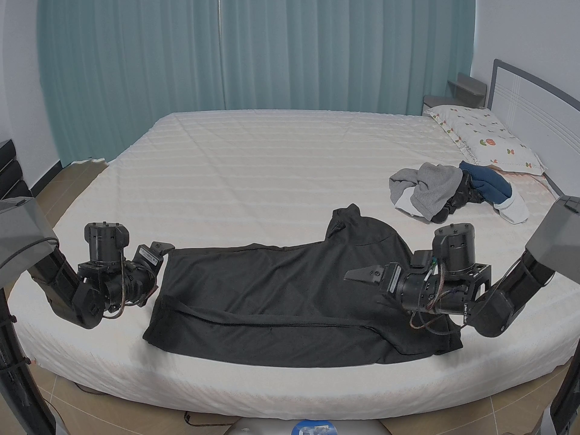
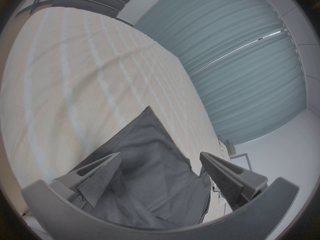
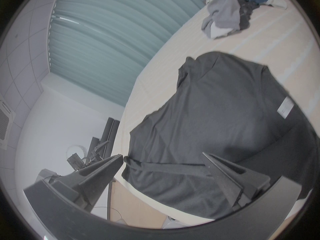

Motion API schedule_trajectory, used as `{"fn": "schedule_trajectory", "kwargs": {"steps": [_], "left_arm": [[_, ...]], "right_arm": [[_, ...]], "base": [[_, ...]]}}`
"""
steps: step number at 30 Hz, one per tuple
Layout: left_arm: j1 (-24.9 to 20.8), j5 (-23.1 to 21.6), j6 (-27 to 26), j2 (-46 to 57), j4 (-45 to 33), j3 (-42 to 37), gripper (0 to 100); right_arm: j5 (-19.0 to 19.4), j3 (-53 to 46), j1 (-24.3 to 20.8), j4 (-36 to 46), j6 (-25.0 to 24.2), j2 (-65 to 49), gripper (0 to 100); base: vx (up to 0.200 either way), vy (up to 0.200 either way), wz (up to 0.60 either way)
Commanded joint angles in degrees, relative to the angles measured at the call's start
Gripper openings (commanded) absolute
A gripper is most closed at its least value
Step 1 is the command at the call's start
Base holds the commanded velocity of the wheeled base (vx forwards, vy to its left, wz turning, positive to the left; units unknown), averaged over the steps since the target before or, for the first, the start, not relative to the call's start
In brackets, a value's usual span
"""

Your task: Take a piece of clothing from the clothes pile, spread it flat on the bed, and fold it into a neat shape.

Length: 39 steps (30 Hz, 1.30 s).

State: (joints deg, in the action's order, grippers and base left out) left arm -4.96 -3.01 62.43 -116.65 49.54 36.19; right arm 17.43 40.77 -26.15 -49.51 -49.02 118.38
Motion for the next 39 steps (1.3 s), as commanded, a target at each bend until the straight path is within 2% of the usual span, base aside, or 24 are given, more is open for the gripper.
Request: {"fn": "schedule_trajectory", "kwargs": {"steps": [1,6,21,35,39], "left_arm": [[-0.58,-0.24,0.06,0.72,0.2,-1.92,100],[-0.58,-1.74,0.06,0.37,0.2,-2.18,100],[-0.75,-1.65,-0.2,0.46,0.2,-2.0,100],[-1.37,-1.47,-0.47,0.64,0.29,-1.48,100],[-1.98,-1.3,-0.47,0.46,0.29,-1.56,100]], "right_arm": [[0.15,-0.42,-3.21,0.55,-0.46,2.03,100],[0.15,-0.86,-4.53,-0.15,-0.82,4.75,100],[-0.21,-1.65,-7.6,-0.24,-1.17,5.54,100],[-0.47,5.47,-4.44,-0.33,-1.26,12.75,100],[-2.49,6.26,-3.91,-1.56,-1.43,12.75,100]], "base": [[0.0,0.0,0.0],[0.0,0.0,0.0],[0.0,0.0,0.0],[0.0,0.0,0.0],[0.0,0.0,0.0]]}}
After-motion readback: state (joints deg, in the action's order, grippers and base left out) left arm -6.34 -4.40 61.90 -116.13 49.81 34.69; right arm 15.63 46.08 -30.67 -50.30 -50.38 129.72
